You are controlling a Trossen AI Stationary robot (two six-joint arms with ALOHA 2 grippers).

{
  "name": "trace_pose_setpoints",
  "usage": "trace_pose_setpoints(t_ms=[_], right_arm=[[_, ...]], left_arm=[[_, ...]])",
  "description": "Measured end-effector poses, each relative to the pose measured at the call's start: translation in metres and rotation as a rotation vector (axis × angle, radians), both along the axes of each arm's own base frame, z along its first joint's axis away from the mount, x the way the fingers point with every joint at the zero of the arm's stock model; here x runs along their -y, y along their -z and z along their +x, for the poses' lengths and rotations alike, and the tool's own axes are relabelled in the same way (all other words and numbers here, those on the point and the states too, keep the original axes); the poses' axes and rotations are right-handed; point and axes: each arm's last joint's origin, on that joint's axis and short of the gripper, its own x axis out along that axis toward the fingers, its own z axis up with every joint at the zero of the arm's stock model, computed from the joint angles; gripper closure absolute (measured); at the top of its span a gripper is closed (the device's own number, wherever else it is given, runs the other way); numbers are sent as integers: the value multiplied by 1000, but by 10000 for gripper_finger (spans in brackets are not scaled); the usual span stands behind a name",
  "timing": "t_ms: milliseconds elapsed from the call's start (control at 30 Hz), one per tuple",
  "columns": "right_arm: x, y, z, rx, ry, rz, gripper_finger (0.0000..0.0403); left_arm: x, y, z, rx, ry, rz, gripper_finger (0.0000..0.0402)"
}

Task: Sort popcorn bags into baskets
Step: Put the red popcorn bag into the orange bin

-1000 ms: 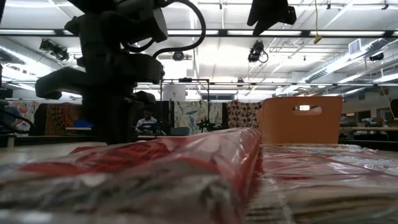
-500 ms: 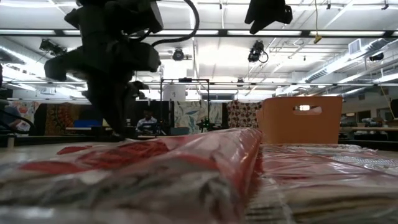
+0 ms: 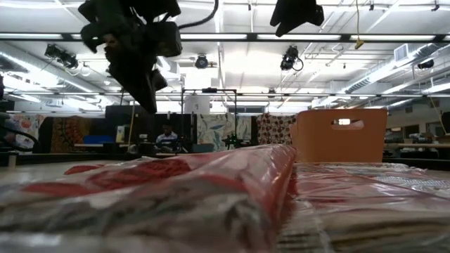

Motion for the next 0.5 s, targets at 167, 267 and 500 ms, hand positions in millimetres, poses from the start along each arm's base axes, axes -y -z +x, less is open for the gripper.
trace_pose_setpoints(t_ms=[167,267,500], right_arm=[[5,0,0,0,13,21,239],[11,1,0,-12,0,46,239],[44,3,-3,-110,-160,-78,239]], left_arm=[[-6,12,-6,-127,-176,-185,342],[-4,25,-12,-164,-221,-326,323],[8,50,-22,-165,-516,-492,307]])
